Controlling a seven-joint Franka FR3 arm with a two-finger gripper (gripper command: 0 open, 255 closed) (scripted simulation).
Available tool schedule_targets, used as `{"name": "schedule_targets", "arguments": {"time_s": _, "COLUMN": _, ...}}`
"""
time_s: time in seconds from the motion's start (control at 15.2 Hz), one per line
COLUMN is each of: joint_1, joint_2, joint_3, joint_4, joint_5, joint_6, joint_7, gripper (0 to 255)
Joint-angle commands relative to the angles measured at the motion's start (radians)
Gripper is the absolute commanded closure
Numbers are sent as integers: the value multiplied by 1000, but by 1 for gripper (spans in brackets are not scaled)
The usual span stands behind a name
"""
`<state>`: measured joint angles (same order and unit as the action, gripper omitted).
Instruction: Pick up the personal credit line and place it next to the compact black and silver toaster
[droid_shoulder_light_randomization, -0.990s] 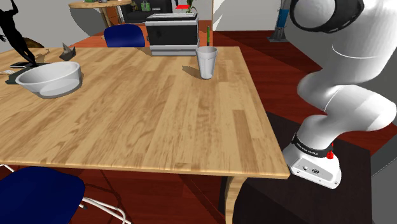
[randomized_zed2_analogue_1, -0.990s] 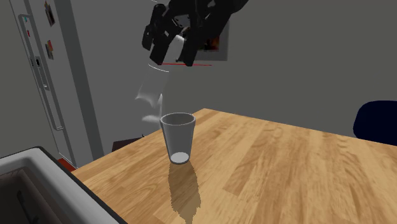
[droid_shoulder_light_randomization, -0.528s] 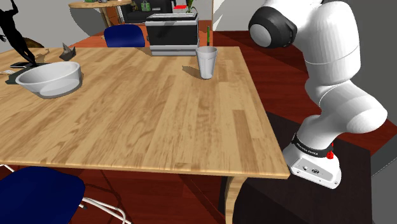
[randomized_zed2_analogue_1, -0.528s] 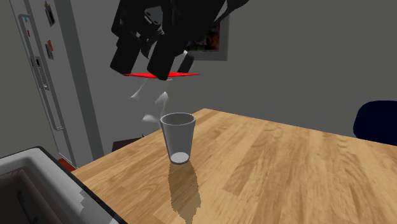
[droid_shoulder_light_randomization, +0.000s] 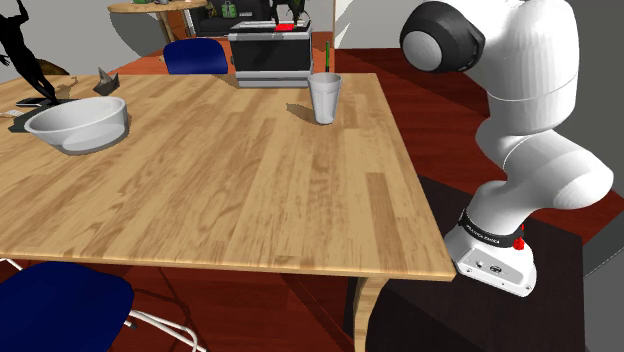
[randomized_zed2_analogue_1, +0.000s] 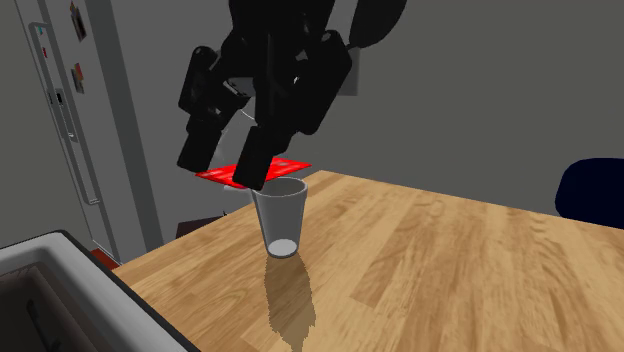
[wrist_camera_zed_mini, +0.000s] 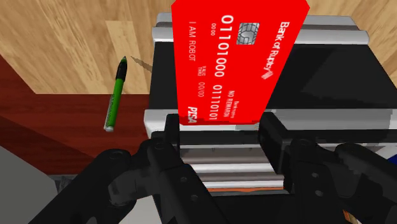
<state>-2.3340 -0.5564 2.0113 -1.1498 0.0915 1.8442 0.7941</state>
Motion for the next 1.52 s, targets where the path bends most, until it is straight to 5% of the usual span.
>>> {"name": "schedule_targets", "arguments": {"time_s": 0.0, "joint_1": 24, "joint_2": 7, "joint_3": -7, "joint_4": -45, "joint_5": -9, "joint_6": 33, "joint_7": 10, "gripper": 255}}
{"name": "schedule_targets", "arguments": {"time_s": 0.66, "joint_1": 110, "joint_2": 28, "joint_3": -30, "joint_4": -237, "joint_5": -39, "joint_6": 179, "joint_7": 51, "gripper": 255}}
{"name": "schedule_targets", "arguments": {"time_s": 1.45, "joint_1": 154, "joint_2": 16, "joint_3": -30, "joint_4": -404, "joint_5": -43, "joint_6": 331, "joint_7": 89, "gripper": 255}}
